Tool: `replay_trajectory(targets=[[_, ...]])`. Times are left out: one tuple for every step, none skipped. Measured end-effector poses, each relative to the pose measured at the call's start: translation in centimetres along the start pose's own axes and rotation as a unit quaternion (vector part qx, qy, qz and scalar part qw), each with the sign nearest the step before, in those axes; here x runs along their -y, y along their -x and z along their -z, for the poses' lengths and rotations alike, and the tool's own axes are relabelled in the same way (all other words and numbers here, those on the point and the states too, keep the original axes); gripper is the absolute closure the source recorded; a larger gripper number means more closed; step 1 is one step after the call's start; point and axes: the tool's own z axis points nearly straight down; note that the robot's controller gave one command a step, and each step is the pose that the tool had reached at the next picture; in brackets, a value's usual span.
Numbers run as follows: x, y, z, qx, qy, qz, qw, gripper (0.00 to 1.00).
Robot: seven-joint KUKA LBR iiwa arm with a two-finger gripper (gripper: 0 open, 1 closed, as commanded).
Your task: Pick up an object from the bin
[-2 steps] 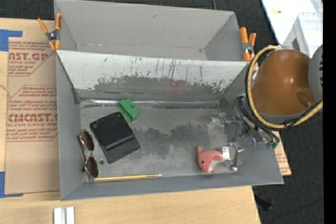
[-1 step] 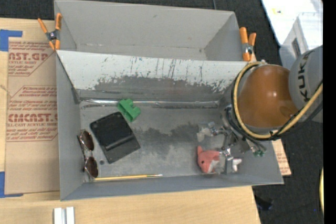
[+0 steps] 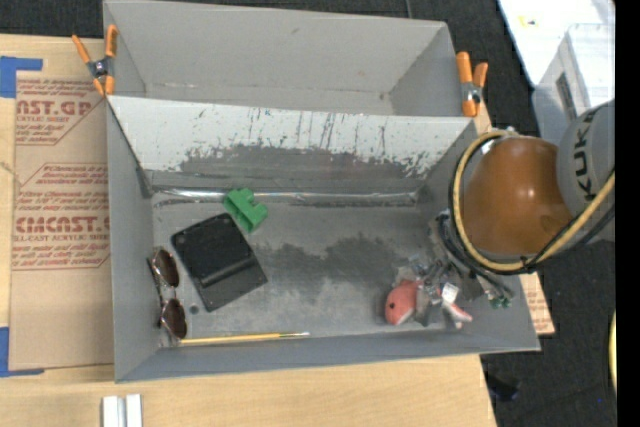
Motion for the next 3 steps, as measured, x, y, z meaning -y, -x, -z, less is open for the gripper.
replay_trajectory(targets=[[0.1, -0.1, 0.1, 0.0003, 0.0, 0.0, 1.0, 1.0], [0.2, 0.5, 7.6, -0.0013, 0.001, 0.001, 1.0, 1.0], [0.0, 0.6, 15.8, -0.0033, 0.002, -0.004, 1.0, 1.0]])
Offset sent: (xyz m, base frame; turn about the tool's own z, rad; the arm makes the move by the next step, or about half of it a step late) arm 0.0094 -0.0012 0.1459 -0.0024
